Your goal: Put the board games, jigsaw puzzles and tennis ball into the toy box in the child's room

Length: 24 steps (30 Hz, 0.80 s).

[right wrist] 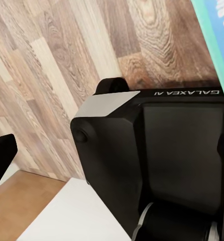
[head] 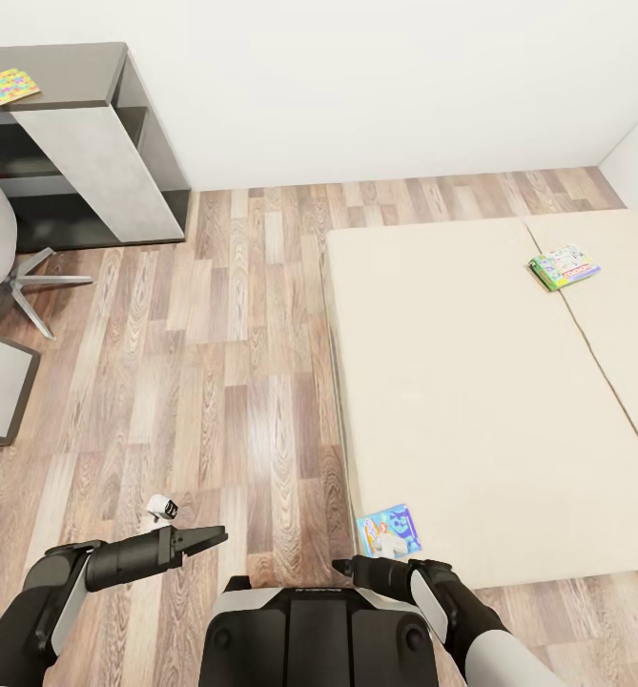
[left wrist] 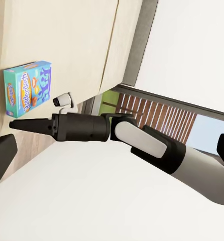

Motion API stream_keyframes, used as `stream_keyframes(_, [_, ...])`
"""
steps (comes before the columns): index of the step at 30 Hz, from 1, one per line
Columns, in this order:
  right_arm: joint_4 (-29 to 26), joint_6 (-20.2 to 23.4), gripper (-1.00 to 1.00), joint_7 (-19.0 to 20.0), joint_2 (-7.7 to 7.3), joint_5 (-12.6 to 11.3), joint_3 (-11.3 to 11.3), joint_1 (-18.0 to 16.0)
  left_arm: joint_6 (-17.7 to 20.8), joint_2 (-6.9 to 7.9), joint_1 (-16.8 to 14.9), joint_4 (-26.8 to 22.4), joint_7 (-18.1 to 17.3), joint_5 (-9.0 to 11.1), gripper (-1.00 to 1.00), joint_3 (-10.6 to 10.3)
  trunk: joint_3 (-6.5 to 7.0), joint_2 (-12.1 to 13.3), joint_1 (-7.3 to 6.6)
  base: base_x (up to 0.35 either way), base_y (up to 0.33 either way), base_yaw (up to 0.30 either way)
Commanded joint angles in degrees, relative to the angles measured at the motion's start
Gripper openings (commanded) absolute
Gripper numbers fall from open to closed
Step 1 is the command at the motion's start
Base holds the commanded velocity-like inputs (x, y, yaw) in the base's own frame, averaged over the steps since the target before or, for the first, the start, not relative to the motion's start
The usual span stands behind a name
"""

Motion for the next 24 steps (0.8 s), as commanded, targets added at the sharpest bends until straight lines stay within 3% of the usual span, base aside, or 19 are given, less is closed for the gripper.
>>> stream_keyframes(1, [-0.08, 0.44, 1.00, 0.01, 0.00, -0.43, -0.04, 0.00, 0.61, 0.01, -0.01, -0.01, -0.20, 0.00, 1.00, -0.01, -0.06, -0.08, 0.03, 0.000, 0.000, 0.000])
stream_keyframes(19, [-0.31, 0.61, 1.00, 0.50, -0.49, -0.43, -0.02, 0.00, 0.60, 0.01, -0.01, -0.01, -0.14, 0.00, 1.00, 0.08, -0.06, -0.08, 0.03, 0.000, 0.000, 0.000])
stream_keyframes(24, [-5.11, 2.17, 1.00, 0.92, -0.93, -0.49, 0.24, 0.61, 0.56, 0.01, -0.01, -0.01, -0.12, 0.00, 1.00, 0.01, -0.06, -0.08, 0.03, 0.000, 0.000, 0.000])
